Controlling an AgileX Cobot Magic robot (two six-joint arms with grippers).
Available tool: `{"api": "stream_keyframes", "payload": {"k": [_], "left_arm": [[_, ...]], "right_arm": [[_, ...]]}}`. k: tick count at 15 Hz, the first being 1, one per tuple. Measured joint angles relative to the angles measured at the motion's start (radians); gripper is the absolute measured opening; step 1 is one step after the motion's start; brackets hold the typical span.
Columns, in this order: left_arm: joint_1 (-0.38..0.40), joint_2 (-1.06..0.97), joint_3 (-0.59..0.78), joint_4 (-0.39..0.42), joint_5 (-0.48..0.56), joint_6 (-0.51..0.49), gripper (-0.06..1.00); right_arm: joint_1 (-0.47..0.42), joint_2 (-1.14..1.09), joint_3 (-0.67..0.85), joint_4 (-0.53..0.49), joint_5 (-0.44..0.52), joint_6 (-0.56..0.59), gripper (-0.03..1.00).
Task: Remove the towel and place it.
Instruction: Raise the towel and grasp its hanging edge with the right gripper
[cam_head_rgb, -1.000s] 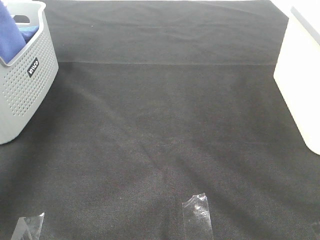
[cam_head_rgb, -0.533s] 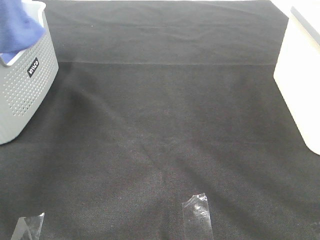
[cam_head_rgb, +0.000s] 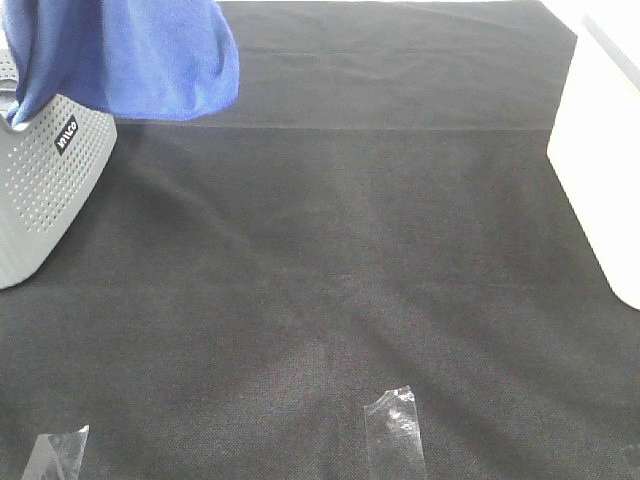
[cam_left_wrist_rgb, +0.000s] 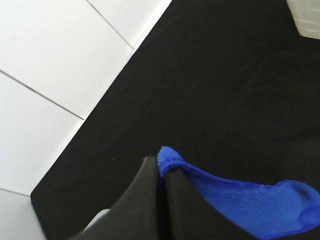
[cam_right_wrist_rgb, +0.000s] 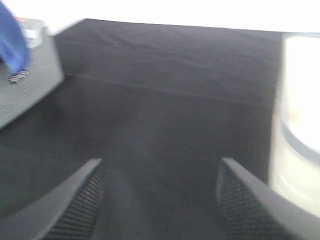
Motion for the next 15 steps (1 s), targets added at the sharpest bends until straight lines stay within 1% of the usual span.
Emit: {"api": "stream_keyframes", "payload": {"k": [1,2,3,4,5,6,7,8,9,10,11,13,15], "left_arm": [[-0.031,0.000,0.000,0.000,0.000,0.004,0.00],[-0.086,0.000,0.000,-0.004,0.001,0.007,0.00],[-0.086,0.000,0.000,-0.004,0.001,0.007,0.00],[-0.107,0.000,0.000,-0.010,0.002,0.008,0.00],[-0.128,0.000,0.000,-0.021,0.006,0.007,0.00],[-0.146,0.000,0.000,-0.021,0.015,0.007,0.00],[-0.187,0.000,0.000,-0.021,0.027,0.007,0.00],[-0.187,0.000,0.000,-0.021,0.027,0.007,0.00],[-0.208,0.000,0.000,-0.021,0.036,0.007,0.00],[-0.229,0.000,0.000,-0.021,0.043,0.008,0.00],[-0.259,0.000,0.000,-0.021,0.043,0.010,0.00],[-0.274,0.000,0.000,-0.026,0.043,0.010,0.00],[-0.282,0.000,0.000,-0.040,0.043,0.011,0.00]], "right_arm": [[0.000,0.078,0.000,0.128,-0.025,-0.155,0.66],[0.000,0.264,0.000,0.397,-0.029,-0.478,0.66],[0.000,0.264,0.000,0.397,-0.029,-0.478,0.66],[0.000,0.350,-0.002,0.516,-0.015,-0.619,0.67],[0.000,0.433,-0.010,0.623,0.012,-0.746,0.71],[0.000,0.516,-0.020,0.702,0.046,-0.869,0.77],[0.000,0.645,-0.040,0.828,0.114,-1.051,0.87],[0.000,0.645,-0.040,0.828,0.114,-1.051,0.87],[0.000,0.702,-0.057,0.874,0.159,-1.121,0.89],[0.000,0.767,-0.076,0.920,0.221,-1.185,0.89],[0.000,0.894,-0.120,0.987,0.335,-1.261,0.90],[0.000,0.966,-0.161,1.005,0.383,-1.279,0.90],[0.073,1.060,-0.232,1.009,0.384,-1.284,0.90]]}}
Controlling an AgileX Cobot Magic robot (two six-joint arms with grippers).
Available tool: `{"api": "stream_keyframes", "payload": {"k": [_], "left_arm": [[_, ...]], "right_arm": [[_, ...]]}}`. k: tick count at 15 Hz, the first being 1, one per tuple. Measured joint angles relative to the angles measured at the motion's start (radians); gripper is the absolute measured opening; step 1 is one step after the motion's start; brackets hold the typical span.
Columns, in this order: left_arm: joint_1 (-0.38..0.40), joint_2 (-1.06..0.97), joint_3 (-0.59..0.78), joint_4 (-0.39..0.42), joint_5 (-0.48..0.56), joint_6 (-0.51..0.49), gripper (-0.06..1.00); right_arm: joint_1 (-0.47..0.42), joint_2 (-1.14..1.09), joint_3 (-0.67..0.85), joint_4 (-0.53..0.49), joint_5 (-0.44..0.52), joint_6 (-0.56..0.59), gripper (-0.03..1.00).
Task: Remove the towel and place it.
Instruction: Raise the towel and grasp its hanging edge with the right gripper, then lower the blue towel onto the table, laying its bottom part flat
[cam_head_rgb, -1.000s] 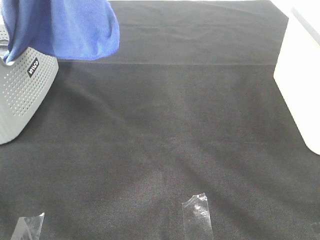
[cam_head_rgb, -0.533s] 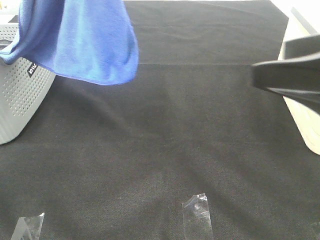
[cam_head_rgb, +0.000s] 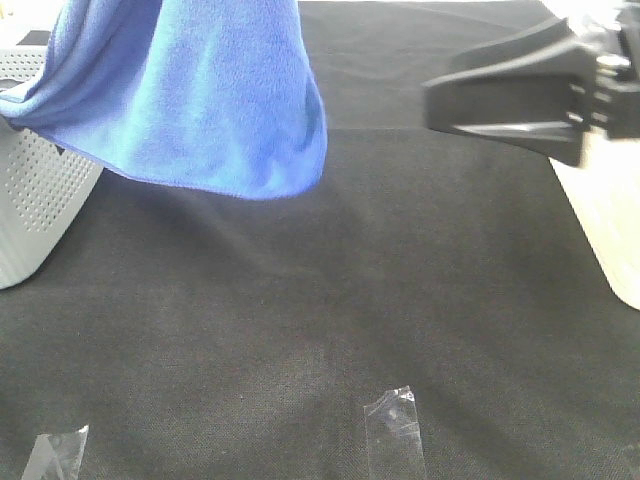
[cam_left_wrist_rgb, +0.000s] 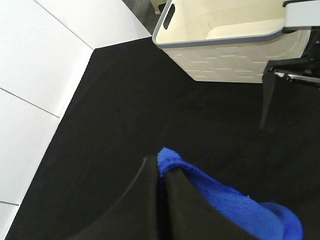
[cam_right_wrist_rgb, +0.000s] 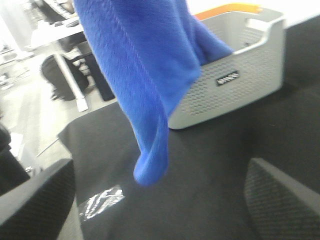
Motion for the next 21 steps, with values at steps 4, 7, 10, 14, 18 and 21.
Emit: {"api": "stream_keyframes", "payload": {"k": [4,7,10,14,18,21], "left_arm": [[0.000,0.000,0.000,-0.047,0.002,0.000,0.00],[0.000,0.000,0.000,-0.056,0.002,0.000,0.00],[0.000,0.000,0.000,-0.066,0.002,0.000,0.00],[0.000,0.000,0.000,-0.067,0.002,0.000,0.00],[0.000,0.000,0.000,-0.067,0.002,0.000,0.00],[0.000,0.000,0.000,-0.070,-0.001,0.000,0.00]], "right_arm": [[0.175,0.082,-0.062,-0.040,-0.108,0.000,0.90],[0.262,0.144,-0.066,-0.053,-0.157,0.000,0.90],[0.282,0.202,-0.067,-0.053,-0.191,0.000,0.90],[0.283,0.214,-0.139,-0.020,-0.091,0.000,0.90],[0.283,0.230,-0.151,-0.018,-0.043,0.001,0.85],[0.283,0.236,-0.151,-0.020,-0.048,0.001,0.62]]}}
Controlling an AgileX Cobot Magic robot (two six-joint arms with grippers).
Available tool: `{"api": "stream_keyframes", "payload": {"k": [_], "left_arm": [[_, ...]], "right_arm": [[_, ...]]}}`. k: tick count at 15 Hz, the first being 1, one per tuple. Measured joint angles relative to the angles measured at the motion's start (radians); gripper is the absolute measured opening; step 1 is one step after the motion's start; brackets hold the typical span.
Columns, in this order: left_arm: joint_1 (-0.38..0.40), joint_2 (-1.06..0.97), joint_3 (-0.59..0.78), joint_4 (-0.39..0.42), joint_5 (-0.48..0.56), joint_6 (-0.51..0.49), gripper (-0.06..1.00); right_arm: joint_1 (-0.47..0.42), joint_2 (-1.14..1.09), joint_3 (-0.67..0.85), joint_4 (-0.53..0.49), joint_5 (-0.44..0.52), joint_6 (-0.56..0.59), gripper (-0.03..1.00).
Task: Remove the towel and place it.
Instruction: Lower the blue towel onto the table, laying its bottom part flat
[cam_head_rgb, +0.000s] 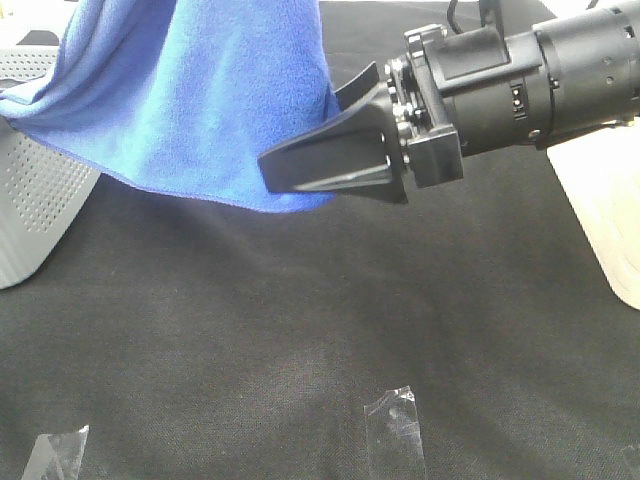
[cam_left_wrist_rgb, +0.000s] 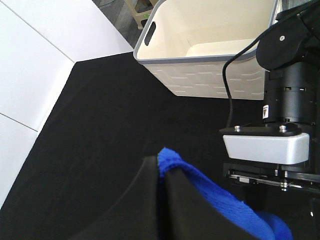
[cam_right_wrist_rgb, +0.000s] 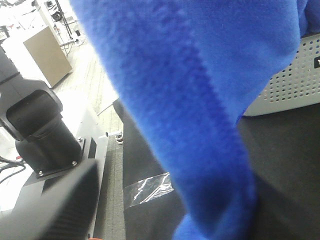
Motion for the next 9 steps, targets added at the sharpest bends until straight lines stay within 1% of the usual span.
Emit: {"api": "stream_keyframes", "payload": {"k": [2,4,6,9], "left_arm": [[0.000,0.000,0.000,-0.001,0.000,0.000,0.00],[0.000,0.000,0.000,-0.001,0.002,0.000,0.00],[0.000,0.000,0.000,-0.001,0.004,0.000,0.00],[0.000,0.000,0.000,-0.001,0.009,0.000,0.00]], "right_arm": [[0.000,0.000,0.000,-0.001,-0.026,0.006,0.35],[0.000,0.000,0.000,-0.018,-0.035,0.016,0.04],[0.000,0.000,0.000,-0.029,-0.040,0.036,0.03],[0.000,0.000,0.000,-0.033,-0.051,0.124,0.03]]}}
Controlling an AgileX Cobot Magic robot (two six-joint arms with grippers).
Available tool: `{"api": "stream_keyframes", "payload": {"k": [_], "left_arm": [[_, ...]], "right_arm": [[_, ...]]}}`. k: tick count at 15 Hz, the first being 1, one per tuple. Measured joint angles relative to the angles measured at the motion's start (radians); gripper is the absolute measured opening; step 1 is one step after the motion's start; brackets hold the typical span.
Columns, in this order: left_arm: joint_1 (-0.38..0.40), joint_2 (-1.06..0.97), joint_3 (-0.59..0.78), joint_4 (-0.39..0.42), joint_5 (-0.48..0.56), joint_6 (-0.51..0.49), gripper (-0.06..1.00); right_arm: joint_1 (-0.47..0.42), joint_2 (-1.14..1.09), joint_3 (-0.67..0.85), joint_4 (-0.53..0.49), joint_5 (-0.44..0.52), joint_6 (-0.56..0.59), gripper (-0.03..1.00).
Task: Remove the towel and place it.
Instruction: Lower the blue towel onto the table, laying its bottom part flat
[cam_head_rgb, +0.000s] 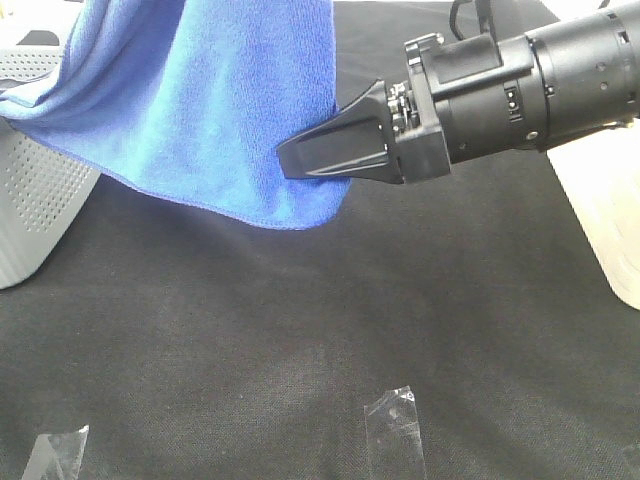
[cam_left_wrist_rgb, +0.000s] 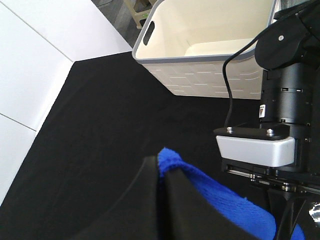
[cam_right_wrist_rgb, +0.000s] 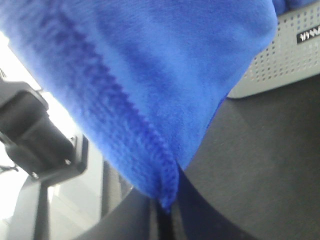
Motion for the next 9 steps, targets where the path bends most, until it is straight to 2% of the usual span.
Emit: {"api": "stream_keyframes", "payload": {"k": [3,5,6,7,9], "left_arm": [[0.000,0.000,0.004,0.009,0.007,0.000,0.00],[0.000,0.000,0.041,0.044,0.003,0.000,0.00],[0.000,0.000,0.069,0.064,0.005,0.000,0.00],[0.000,0.001,0.092,0.076,0.006,-0.001,0.00],[0.000,0.001,0.115,0.090,-0.016,-0.004,0.00]], "right_arm": [[0.000,-0.027,-0.018,-0.047,-0.036,0.168,0.03],[0.000,-0.085,-0.065,-0.181,-0.138,0.393,0.03],[0.000,-0.120,-0.102,-0.299,-0.181,0.533,0.03],[0.000,-0.148,-0.157,-0.471,-0.193,0.698,0.03],[0.000,-0.174,-0.287,-0.839,-0.143,1.003,0.03]]}}
